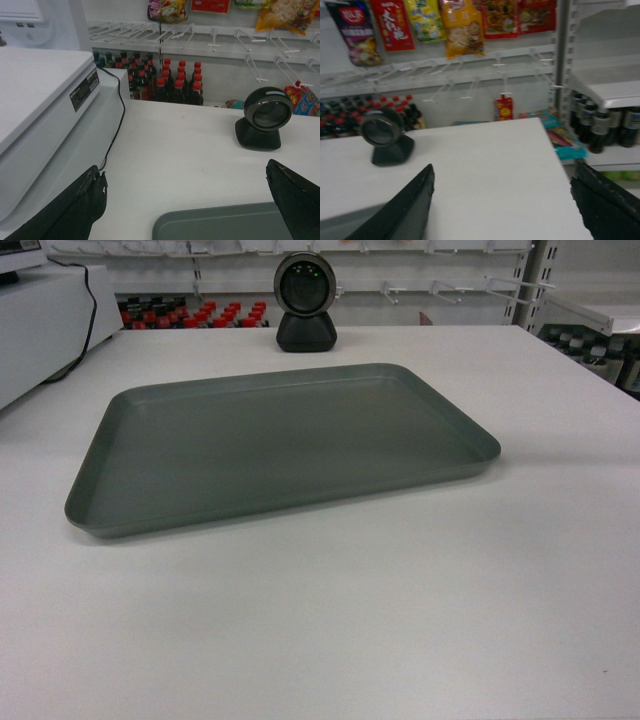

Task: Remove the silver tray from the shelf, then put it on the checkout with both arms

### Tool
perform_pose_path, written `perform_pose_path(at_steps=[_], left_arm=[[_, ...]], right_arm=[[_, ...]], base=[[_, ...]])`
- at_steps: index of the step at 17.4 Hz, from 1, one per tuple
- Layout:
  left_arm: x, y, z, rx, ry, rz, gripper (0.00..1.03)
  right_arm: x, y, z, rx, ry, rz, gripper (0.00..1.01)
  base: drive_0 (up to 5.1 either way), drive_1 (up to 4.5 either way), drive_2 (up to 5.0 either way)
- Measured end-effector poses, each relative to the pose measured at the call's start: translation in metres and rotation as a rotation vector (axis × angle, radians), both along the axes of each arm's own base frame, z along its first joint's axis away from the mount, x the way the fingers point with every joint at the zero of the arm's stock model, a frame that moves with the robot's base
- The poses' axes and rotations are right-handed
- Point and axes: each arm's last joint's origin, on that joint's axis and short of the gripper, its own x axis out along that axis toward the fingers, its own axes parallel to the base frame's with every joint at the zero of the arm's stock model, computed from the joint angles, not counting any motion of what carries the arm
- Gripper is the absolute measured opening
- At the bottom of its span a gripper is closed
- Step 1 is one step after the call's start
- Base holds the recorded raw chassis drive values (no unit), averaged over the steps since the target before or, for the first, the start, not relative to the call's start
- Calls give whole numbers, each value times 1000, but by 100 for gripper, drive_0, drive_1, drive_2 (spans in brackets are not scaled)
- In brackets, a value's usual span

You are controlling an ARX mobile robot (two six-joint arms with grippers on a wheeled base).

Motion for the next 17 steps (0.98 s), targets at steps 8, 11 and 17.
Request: perform_pose_path(at_steps=[8, 11, 17], left_arm=[[-46, 21, -14, 28, -111, -166, 71], [-92, 37, -48, 44, -143, -175, 40], [-148, 50, -113, 48, -99, -186, 2]], right_arm=[[-63, -10, -17, -75, 15, -39, 55], [-117, -25, -37, -94, -9, -51, 24], [-166, -24, -82, -102, 18, -45, 2]], base=[[0, 0, 0], [0, 0, 0], [0, 0, 0]])
